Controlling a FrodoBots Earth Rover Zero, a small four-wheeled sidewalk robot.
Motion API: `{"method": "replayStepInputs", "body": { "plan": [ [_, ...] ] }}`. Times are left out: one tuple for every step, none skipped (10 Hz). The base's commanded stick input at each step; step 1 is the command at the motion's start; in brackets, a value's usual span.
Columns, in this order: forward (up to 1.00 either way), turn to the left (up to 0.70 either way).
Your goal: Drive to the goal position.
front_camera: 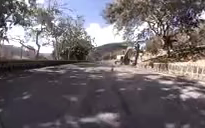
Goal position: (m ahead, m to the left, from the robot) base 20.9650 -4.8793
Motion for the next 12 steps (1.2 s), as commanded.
{"method": "replayStepInputs", "body": {
  "plan": [
    [0.7, 0.0],
    [0.7, 0.0],
    [0.7, 0.0],
    [0.7, 0.0],
    [0.7, 0.0],
    [0.7, 0.0],
    [0.7, 0.0],
    [0.7, 0.0],
    [0.7, 0.0],
    [0.7, 0.0],
    [0.7, 0.0],
    [0.7, 0.0]
  ]
}}
